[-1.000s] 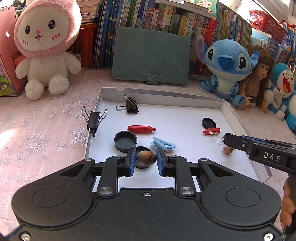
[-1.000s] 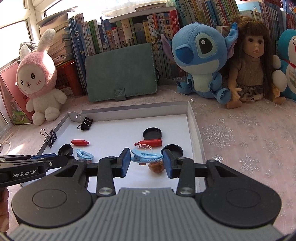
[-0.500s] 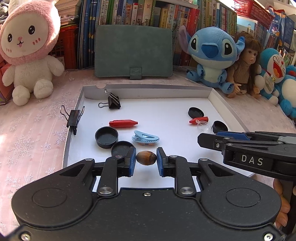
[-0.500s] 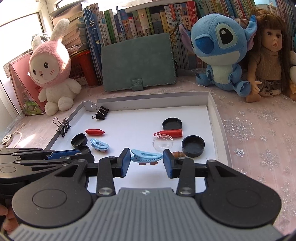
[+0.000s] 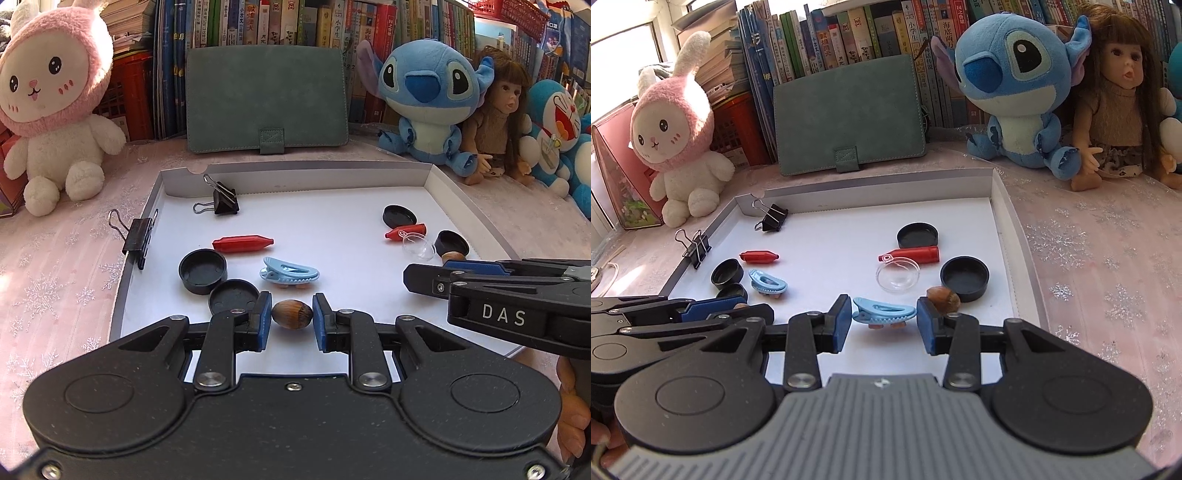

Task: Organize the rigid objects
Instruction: 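Drop the nut from the left gripper while the right gripper releases the blue clip in the tray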

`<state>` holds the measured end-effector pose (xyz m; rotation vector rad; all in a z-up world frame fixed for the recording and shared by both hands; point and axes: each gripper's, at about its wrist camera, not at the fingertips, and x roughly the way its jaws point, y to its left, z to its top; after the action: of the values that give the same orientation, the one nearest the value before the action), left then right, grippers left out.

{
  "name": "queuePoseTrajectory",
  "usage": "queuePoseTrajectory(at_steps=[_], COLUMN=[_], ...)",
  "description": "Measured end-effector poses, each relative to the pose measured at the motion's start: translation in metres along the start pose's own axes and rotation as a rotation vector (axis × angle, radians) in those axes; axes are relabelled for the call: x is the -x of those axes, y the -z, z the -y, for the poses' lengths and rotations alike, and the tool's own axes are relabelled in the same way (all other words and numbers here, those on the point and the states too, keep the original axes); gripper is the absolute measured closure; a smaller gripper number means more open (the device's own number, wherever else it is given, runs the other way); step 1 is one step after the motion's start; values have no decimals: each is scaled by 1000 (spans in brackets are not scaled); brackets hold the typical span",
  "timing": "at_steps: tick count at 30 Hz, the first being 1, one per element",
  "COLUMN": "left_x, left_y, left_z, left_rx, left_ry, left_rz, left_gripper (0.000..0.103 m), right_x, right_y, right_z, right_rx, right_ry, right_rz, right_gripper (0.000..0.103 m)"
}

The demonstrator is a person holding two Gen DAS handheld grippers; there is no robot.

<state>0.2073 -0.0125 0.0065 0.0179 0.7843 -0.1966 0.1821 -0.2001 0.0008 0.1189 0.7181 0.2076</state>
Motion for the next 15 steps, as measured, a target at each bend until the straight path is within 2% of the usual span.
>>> queuePoseTrajectory(at_steps=[12,13,15], left_x=[-3,-3,-1], left_y=[2,3,3], left_z=[2,2,3], left_rx=[0,0,3], left_ry=[-33,-34,-28], left_rz=[33,33,32], left_gripper=[80,80,74], right_x=[-2,-1,-1], right_y=[6,6,7], right_z=[-4,-4,-4], right_rx=[52,53,46], right_ry=[59,60,54], right_rz=[29,30,30], right_gripper=[55,54,43])
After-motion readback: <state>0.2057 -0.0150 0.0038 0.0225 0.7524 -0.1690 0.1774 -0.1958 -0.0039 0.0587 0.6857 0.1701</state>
